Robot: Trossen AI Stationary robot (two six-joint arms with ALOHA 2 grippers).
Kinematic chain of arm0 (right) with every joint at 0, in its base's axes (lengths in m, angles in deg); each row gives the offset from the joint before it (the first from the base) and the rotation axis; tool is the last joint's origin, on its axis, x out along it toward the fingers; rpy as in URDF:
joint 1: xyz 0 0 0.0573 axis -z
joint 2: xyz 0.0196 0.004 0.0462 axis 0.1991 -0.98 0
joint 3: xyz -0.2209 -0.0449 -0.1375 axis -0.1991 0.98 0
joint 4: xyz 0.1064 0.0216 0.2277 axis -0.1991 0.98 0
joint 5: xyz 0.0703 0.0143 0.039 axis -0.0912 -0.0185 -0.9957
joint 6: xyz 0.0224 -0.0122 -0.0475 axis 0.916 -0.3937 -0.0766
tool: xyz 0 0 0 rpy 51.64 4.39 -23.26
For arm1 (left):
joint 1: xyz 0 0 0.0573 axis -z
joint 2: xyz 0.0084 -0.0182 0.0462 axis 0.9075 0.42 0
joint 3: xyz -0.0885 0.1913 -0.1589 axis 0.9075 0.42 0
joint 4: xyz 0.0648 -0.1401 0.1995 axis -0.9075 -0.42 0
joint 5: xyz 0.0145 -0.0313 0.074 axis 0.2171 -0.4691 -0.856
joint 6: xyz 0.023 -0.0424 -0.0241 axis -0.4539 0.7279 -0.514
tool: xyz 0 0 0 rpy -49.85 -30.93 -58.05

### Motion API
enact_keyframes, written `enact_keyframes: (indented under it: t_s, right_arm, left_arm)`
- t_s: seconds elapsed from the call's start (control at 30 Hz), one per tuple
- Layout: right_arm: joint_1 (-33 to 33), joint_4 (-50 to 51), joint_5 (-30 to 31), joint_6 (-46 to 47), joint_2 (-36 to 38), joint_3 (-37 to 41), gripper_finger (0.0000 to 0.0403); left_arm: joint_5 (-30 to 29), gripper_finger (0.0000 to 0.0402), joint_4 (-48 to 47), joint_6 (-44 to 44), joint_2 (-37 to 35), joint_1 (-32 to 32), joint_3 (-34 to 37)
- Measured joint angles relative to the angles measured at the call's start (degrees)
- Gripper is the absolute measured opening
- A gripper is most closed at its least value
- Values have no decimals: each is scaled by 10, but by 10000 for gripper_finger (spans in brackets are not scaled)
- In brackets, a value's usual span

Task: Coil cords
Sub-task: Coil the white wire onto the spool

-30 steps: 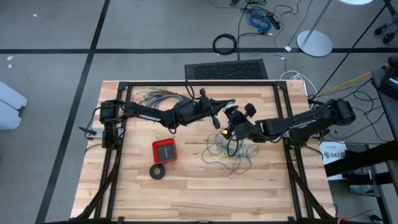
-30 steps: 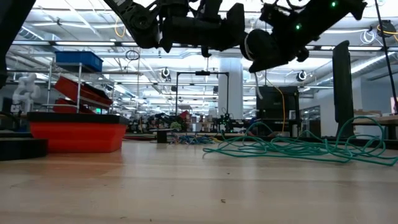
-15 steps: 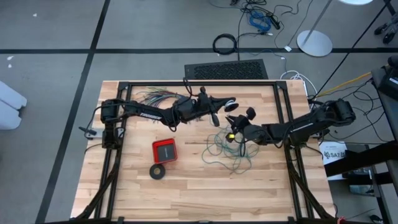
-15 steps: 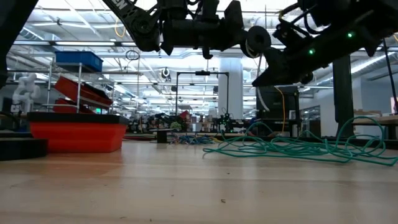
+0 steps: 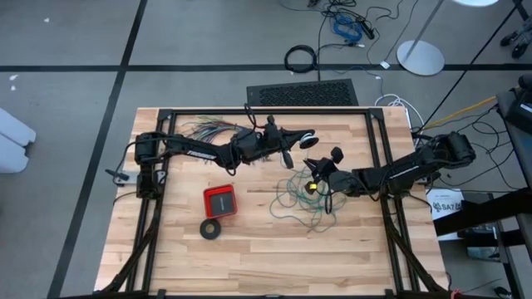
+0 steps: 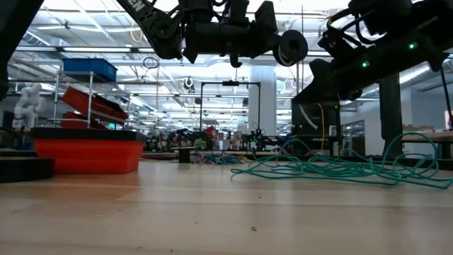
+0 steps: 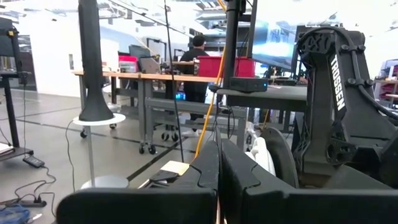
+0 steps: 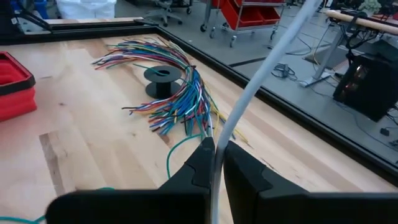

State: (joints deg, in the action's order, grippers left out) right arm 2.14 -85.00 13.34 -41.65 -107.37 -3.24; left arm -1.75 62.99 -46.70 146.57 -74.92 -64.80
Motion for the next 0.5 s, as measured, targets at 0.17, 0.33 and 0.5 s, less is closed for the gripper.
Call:
enact_keyframes:
  t_s: [0.17, 0.33, 0.5]
  right_arm:
    - [-2, 23, -1, 27, 0, 0, 18]
    - [-6, 27, -4, 32, -2, 0, 18]
    - [-5, 37, -17, 45, -2, 0, 18]
  left_arm:
    - [-3, 0, 10, 0, 0, 0, 0]
    - [-8, 0, 11, 1, 0, 0, 0]
    - [-11, 0, 11, 1, 0, 0, 0]
